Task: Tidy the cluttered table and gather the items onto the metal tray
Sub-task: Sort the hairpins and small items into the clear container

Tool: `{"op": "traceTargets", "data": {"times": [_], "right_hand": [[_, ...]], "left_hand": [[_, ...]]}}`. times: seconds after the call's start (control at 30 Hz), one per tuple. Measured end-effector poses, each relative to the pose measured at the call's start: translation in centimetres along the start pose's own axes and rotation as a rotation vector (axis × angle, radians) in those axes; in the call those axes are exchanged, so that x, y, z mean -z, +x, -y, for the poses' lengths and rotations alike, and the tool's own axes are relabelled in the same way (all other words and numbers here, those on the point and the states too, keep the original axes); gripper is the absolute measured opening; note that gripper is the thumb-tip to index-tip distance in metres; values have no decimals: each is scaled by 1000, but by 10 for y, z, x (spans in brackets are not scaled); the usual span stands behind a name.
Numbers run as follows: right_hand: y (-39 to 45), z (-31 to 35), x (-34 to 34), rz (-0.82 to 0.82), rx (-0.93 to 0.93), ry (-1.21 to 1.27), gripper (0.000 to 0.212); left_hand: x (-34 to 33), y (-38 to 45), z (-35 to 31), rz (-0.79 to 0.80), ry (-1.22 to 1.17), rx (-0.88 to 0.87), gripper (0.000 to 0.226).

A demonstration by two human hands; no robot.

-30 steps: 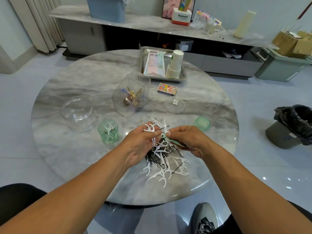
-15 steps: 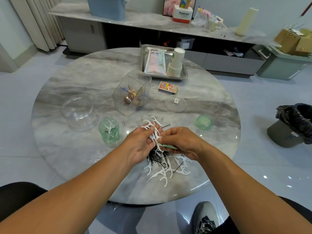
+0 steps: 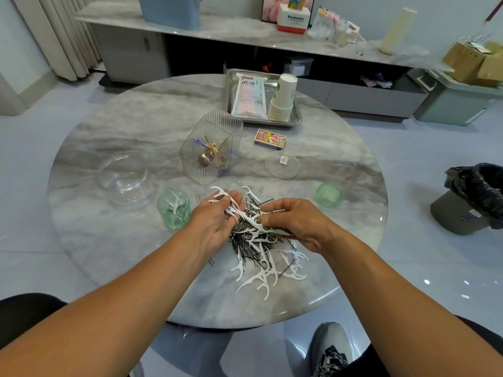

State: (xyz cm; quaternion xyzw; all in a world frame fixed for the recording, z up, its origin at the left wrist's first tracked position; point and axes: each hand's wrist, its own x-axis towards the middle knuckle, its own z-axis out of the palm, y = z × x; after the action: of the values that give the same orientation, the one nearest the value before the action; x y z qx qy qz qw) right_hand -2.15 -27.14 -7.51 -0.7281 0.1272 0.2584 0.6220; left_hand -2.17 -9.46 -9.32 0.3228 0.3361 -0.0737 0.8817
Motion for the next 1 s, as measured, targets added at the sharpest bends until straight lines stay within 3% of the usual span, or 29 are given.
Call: {"op": "traceTargets", "data": {"times": [0.2,0.47,0.57,0.7,0.87,1.0], "right_hand": [[0,18,25,-50,191,-105,24],[-5,29,26,116,309,-271,31],[-3,28,21,176,346,-343,35],[-1,28,16,175,420,-460,39],[3,23,9,57,470,-559,45],[7,19,11,-61,455,-631,45]], "left_hand": [[-3,-1,-12,4,67,15,28],[-6,-8,-14,159,350,133,31],[-4,-7,-17,268,546,184,48],[-1,-13,-18,463,731,269,38],[3,-14,-14,409,694,289,14],[3,-11,-16,308,606,204,19]]}}
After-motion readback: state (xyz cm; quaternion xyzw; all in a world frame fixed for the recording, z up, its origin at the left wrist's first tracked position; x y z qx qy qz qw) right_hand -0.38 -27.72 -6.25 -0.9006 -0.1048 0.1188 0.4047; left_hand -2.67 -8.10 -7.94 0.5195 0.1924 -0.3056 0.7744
